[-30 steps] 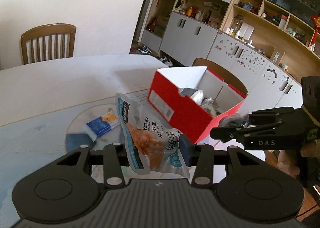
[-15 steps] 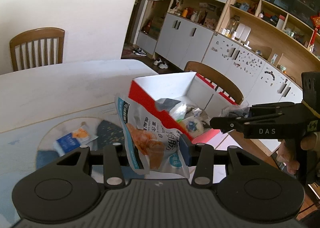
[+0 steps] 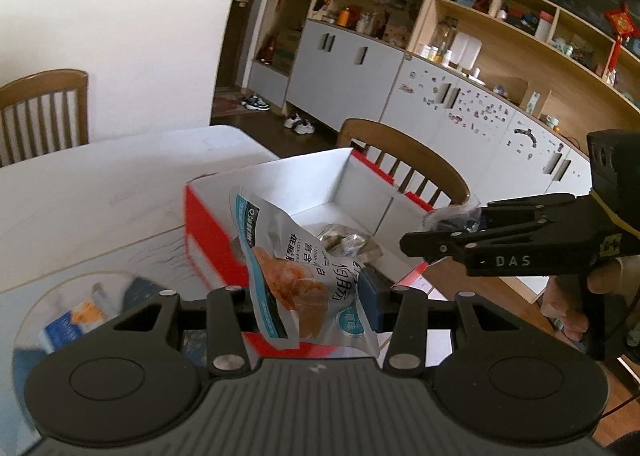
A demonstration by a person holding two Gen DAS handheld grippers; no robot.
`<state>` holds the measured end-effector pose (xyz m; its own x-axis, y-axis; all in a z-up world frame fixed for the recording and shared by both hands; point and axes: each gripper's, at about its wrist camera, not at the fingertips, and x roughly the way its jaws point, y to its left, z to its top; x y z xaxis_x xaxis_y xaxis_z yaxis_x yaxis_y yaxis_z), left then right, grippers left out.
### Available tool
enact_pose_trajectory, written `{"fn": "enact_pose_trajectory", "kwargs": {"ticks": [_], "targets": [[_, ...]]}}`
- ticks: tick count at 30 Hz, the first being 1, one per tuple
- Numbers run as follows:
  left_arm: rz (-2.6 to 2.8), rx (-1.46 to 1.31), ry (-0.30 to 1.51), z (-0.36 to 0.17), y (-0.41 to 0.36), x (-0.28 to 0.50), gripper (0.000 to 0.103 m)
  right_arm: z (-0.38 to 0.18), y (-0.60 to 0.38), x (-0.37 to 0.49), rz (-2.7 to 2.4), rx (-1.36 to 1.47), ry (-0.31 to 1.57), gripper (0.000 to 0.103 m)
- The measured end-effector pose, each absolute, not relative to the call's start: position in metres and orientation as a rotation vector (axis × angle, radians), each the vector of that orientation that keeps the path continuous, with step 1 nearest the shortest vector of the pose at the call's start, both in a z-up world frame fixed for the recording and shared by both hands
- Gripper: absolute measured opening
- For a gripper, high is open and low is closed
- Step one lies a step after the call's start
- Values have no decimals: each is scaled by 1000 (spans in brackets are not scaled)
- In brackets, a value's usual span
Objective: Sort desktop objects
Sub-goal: 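Carry the sausage packet and black bundle over the red shoebox with both tools, then lower both tools into the shoebox and open them to release both items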
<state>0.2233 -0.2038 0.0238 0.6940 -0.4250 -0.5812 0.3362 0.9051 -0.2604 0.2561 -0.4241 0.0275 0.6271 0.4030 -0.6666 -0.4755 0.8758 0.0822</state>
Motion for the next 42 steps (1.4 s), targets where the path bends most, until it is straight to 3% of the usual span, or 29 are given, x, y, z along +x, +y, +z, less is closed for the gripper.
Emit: {"fn": "enact_pose_trajectory", "kwargs": {"ticks": [18, 42], "targets": [[-459, -110, 717, 21, -252, 326, 44, 3, -459, 309, 472, -176, 805, 39], [-412, -313, 1040, -46, -301, 445, 44, -36, -459, 347, 513, -220, 933, 39]]}}
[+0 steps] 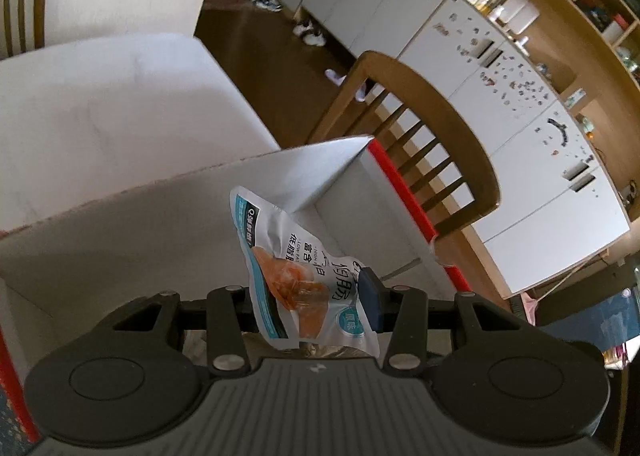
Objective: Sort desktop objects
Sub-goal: 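Lower both tools into the shoebox and open them to release both items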
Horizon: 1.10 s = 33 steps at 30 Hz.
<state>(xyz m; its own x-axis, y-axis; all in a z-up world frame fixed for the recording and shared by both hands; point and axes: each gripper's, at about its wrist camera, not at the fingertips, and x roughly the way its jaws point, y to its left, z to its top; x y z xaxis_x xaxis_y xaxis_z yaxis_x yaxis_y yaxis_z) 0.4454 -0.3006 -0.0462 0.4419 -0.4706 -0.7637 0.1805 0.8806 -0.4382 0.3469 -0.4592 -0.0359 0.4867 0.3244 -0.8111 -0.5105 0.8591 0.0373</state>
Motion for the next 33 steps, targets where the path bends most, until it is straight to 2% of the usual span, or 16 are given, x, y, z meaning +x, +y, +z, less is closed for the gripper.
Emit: {"fn": "enact_pose_trajectory", "kwargs": {"ticks": [19, 23, 24, 25, 26, 27, 28, 30, 32, 33], "targets": [[-345, -262, 1137, -88, -305, 473, 45, -70, -452, 366, 547, -181, 1052, 39], [-345, -258, 1139, -89, -307, 472, 45, -71, -451, 366, 550, -182, 1057, 41], [-343, -247, 1141, -89, -308, 471, 47, -71, -451, 366, 549, -182, 1056, 41], [-343, -235, 1142, -89, -309, 471, 55, -71, -451, 366, 547, -181, 1057, 42], [-341, -226, 1144, -89, -309, 471, 61, -71, -451, 365, 546, -182, 1056, 44], [-333, -225, 1142, -89, -309, 471, 74, -71, -452, 366, 542, -187, 1053, 46], [-327, -231, 1135, -88, -308, 470, 80, -70, -452, 365, 536, -190, 1050, 48], [-328, -248, 1121, -85, -305, 470, 81, -68, -451, 363, 534, -191, 1043, 50], [-330, -252, 1114, -83, -304, 469, 83, -65, -451, 361, 527, -195, 1022, 75], [-335, -253, 1105, -81, -304, 468, 83, -63, -452, 360, 522, -198, 1007, 78]]}}
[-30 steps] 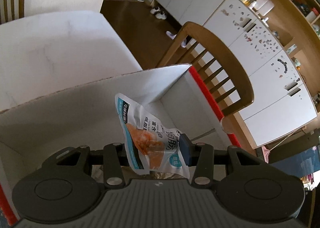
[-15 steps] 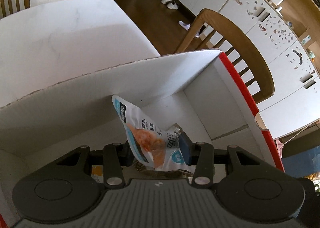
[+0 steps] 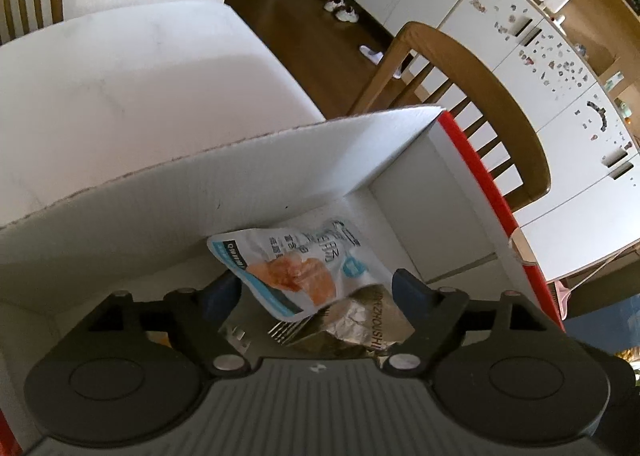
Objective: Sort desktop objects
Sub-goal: 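Lower both tools into the shoebox and open them to release both items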
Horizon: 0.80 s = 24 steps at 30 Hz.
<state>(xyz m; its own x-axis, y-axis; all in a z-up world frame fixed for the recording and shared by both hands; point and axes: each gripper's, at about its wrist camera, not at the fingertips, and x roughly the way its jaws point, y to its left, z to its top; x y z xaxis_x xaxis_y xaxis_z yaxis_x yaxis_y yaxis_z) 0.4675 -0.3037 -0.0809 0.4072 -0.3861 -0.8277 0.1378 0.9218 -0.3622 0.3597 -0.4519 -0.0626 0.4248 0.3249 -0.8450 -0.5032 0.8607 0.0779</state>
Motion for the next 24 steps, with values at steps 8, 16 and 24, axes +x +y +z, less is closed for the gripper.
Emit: {"fn": "enact_pose_trajectory", "kwargs": {"ticks": [8, 16, 24], "targets": [[-368, -279, 1060, -64, -303, 458, 83, -46, -456, 352, 532, -203, 951, 78], [-387, -288, 1035, -47, -295, 441, 83, -32, -465, 343, 542, -187, 911, 78], [-396, -294, 996, -24, -289, 418, 83, -15, -468, 336, 556, -174, 883, 78]]}}
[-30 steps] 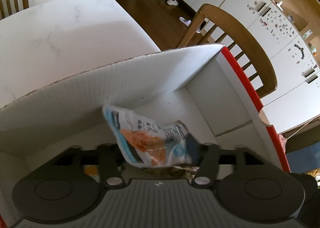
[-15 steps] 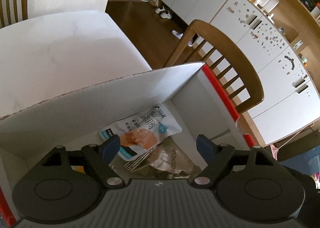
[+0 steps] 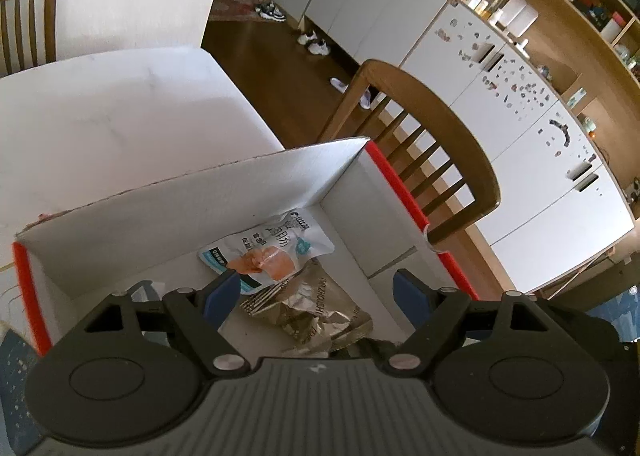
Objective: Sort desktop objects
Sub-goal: 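Lower both tools into the shoebox and open them to release both items, then move both tools out of the shoebox back over the lazy susan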
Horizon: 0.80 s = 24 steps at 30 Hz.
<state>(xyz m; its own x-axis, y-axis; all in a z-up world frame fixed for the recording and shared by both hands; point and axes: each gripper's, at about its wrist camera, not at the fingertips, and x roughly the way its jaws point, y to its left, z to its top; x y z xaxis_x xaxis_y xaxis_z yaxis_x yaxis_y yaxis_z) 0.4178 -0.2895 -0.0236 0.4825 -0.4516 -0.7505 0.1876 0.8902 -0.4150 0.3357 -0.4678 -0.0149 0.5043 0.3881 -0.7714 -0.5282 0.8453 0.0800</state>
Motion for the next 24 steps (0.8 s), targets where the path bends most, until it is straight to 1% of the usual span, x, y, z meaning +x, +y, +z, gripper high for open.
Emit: {"fn": "enact_pose_trajectory", "kwargs": {"ticks": [17, 20, 24], "targets": [[-394, -283, 899, 17, -276, 353, 83, 3, -473, 309, 585, -156, 842, 79], [-390, -283, 879, 22, -272, 337, 83, 6, -472, 302, 584, -167, 828, 82], [-372, -275, 844, 27, -267, 317, 83, 10, -471, 294, 589, -173, 811, 83]]}}
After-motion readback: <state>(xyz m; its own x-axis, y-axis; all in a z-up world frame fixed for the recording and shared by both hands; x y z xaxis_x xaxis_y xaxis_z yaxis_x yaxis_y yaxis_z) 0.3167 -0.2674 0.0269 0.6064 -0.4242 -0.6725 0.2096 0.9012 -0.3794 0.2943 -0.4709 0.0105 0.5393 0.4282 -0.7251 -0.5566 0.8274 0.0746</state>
